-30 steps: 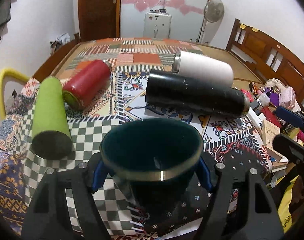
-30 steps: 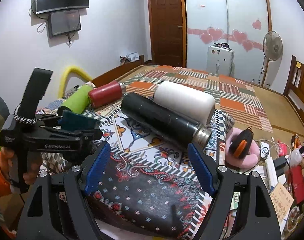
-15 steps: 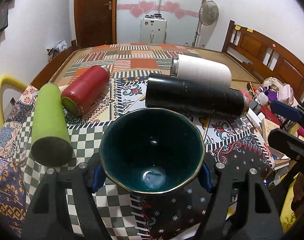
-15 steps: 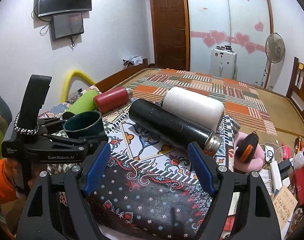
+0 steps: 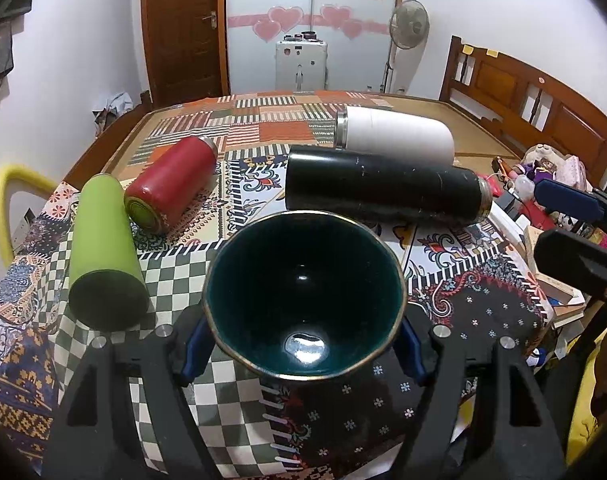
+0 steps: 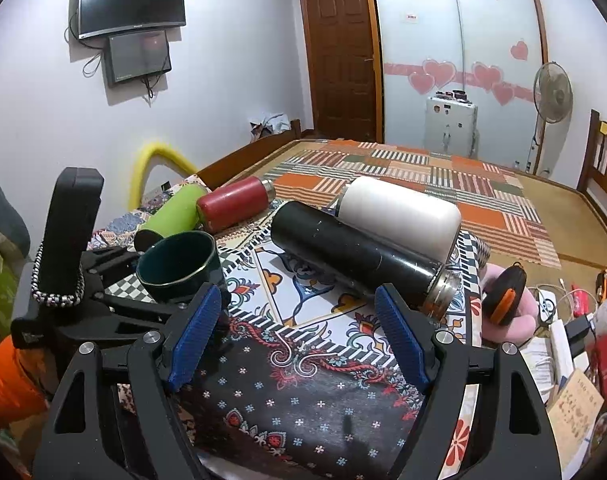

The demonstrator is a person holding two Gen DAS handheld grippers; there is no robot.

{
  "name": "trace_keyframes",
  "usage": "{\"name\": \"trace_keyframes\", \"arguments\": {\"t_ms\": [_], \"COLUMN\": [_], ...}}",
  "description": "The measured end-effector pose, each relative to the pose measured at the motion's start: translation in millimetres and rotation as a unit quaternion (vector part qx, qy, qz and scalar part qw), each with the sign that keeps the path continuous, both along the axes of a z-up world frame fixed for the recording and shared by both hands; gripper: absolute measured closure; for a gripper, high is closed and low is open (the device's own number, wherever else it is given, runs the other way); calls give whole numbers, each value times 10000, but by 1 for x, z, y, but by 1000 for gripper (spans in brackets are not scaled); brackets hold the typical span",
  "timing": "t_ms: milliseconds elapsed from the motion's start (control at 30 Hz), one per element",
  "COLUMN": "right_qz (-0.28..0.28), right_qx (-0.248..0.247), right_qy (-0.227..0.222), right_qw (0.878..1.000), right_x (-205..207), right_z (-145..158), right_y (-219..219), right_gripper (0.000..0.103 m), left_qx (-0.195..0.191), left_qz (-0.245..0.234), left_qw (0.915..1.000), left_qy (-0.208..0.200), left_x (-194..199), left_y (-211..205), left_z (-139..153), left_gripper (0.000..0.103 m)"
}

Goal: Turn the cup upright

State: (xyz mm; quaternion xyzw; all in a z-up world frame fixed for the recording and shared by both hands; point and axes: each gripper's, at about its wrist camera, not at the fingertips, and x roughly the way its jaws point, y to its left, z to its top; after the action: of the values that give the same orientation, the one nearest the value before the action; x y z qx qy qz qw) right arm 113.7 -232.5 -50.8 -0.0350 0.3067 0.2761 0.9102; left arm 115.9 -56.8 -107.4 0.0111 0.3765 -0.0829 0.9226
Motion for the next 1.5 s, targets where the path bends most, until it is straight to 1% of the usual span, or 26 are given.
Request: {"name": "trace_keyframes", "arguments": {"t_ms": [67, 233, 333, 400, 467, 567, 700, 867, 1000, 1067, 1133, 1200, 1333, 1500], "right_qz": [18, 12, -38, -83, -113, -182, -249, -331, -385, -426, -470, -540, -650, -746], "right_qx": [48, 180, 277, 349, 418, 548, 790, 1060, 1099, 1081, 1047, 1005, 1028, 946], "right_qy": [8, -199, -404, -559, -665, -834, -1075, -1334, -1518, -1619, -1724, -1807, -1855, -1948], "right_qw": [10000, 9996, 9988, 9978, 9968, 9948, 9907, 9848, 9815, 9799, 9783, 9769, 9751, 9734], "right_x": [-3, -18, -29, -38, -46, -58, -77, -101, -116, -123, -129, -134, -142, -147], "right_z": [4, 20, 33, 42, 48, 59, 71, 84, 87, 89, 88, 88, 84, 84], "right_y": [0, -2, -3, -3, -3, -3, -3, -1, 3, 5, 7, 10, 10, 14], "right_gripper": [26, 26, 22, 22, 22, 21, 21, 21, 21, 17, 13, 12, 4, 1], "left_qx": [13, -150, -163, -142, -133, -157, -83, -170, -199, -163, -147, -144, -129, -119], "left_qz": [28, 35, 113, 134, 194, 274, 486, 624, 679, 709, 727, 733, 763, 754], "left_qw": [10000, 9996, 9981, 9965, 9937, 9872, 9728, 9610, 9549, 9523, 9512, 9508, 9489, 9478], "left_qy": [-77, -256, -583, -813, -1092, -1565, -2263, -2690, -2884, -2964, -2994, -3008, -3060, -3095], "left_x": [-5, -26, -45, -59, -75, -100, -136, -169, -187, -196, -200, -205, -213, -218], "left_y": [3, 11, 15, 17, 21, 26, 30, 39, 41, 42, 43, 43, 44, 43], "left_z": [5, 23, 41, 55, 71, 93, 119, 134, 138, 137, 136, 136, 135, 134], "left_gripper": [20, 19, 18, 15, 15, 13, 13, 12, 7, 5, 4, 3, 1, 1]}}
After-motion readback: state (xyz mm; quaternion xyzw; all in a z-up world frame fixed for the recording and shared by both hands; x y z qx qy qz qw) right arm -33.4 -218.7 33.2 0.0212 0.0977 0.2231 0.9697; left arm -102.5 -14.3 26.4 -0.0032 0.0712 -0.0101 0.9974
